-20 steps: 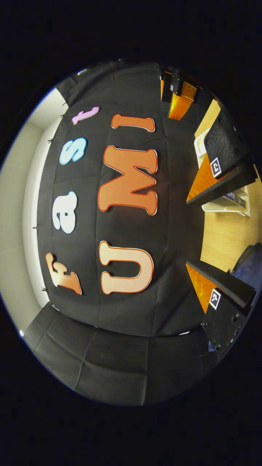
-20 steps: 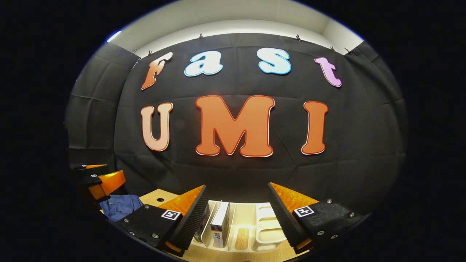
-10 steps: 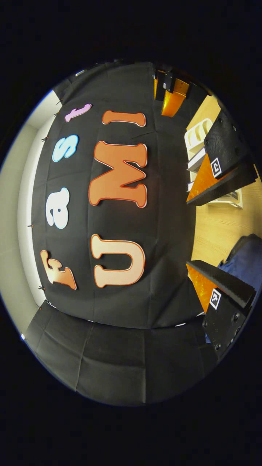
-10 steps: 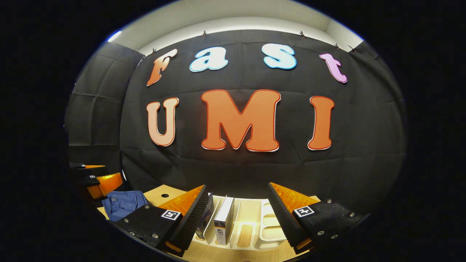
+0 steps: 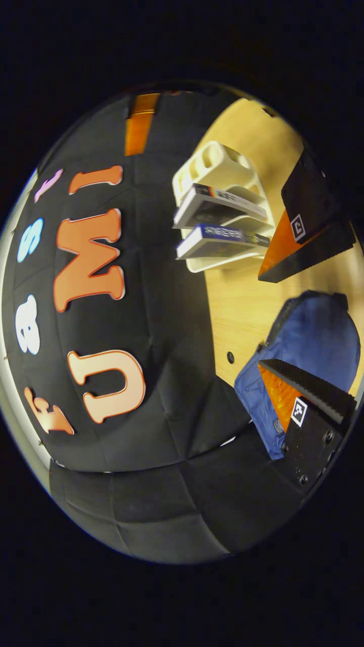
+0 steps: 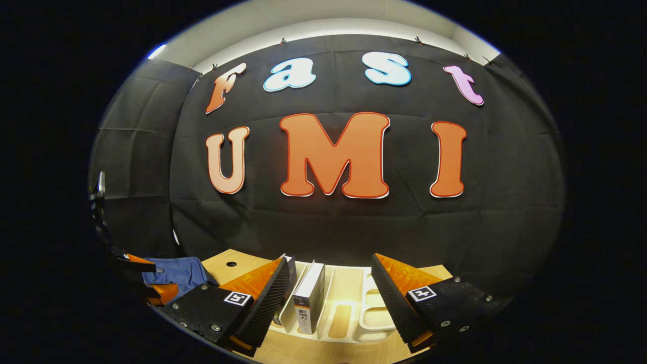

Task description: Open the schoolbag, grab two books from the bookshelf and put them into the schoolbag.

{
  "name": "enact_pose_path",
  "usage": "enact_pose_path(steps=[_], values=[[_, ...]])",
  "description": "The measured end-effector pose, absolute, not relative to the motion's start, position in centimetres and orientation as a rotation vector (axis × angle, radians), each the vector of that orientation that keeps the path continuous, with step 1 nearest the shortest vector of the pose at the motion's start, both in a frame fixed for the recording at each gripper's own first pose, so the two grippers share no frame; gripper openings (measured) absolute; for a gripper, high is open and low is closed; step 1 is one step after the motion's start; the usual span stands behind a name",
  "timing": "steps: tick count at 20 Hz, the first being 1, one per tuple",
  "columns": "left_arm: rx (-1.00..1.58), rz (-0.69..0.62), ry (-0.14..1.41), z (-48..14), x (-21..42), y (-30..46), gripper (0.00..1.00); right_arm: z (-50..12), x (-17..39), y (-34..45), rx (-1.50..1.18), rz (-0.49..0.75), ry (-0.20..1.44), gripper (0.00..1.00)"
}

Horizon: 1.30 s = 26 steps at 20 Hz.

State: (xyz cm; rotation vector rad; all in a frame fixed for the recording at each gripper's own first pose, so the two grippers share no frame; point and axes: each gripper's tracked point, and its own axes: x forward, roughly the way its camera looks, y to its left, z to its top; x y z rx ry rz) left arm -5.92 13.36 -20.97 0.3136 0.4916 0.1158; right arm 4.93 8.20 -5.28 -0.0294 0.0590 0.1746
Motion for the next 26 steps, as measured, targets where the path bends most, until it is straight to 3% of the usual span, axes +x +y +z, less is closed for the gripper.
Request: enact_pose_path(steps=[3, 4, 8, 13, 20, 24, 26], values=[[0.453, 0.102, 0.612, -26.5, -8.0, 13.4, 0.95, -6.3, 5.4, 6.6, -0.025, 0.144, 0.083, 0.97], [0.496, 0.093, 0.664, -28.1, -9.0, 13.3, 1.00, -6.6, 5.5, 5.9, -0.025, 0.132, 0.090, 0.97], [0.640, 0.069, 0.765, -33.6, -10.5, 13.7, 0.97, -7.7, 5.7, 4.0, -0.042, 0.097, 0.118, 0.97], [0.785, 0.038, 0.830, -37.8, -11.9, 13.5, 0.96, -9.2, 5.5, 2.3, -0.068, 0.068, 0.151, 0.97], [0.807, 0.092, 0.914, -41.4, -12.9, 14.7, 0.95, -10.1, 5.3, 1.4, -0.082, 0.043, 0.180, 0.97], [0.758, 0.093, 0.940, -42.4, -13.1, 14.3, 0.74, -9.4, 5.3, 1.7, -0.084, 0.046, 0.157, 0.97], [0.744, 0.091, 0.938, -42.1, -12.9, 14.2, 0.54, -9.4, 5.3, 2.0, -0.081, 0.051, 0.157, 0.97]])
